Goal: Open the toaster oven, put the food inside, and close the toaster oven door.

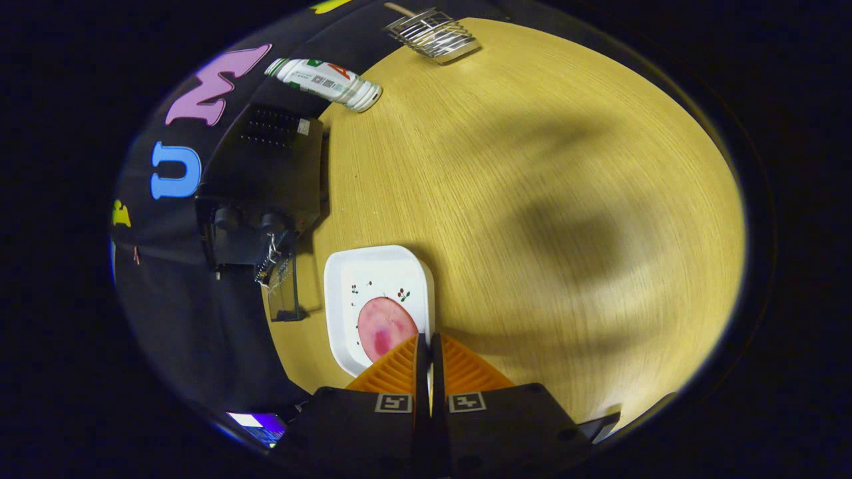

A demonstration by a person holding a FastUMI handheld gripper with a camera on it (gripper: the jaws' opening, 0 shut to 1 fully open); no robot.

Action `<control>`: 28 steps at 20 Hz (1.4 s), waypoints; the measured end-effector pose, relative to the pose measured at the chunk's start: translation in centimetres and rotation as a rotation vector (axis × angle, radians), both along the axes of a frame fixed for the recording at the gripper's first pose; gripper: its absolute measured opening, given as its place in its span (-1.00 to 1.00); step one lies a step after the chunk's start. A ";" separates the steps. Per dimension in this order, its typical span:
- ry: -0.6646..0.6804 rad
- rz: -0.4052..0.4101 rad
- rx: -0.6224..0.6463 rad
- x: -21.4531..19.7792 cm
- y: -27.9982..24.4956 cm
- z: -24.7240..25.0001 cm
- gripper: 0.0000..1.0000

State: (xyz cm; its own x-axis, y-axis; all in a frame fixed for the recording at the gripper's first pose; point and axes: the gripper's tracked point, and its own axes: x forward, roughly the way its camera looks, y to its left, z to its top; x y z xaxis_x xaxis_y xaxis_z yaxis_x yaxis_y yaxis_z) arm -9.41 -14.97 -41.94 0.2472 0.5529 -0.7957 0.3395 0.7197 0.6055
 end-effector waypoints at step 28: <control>-0.023 -0.561 0.077 1.9 27.9 9.8 -0.89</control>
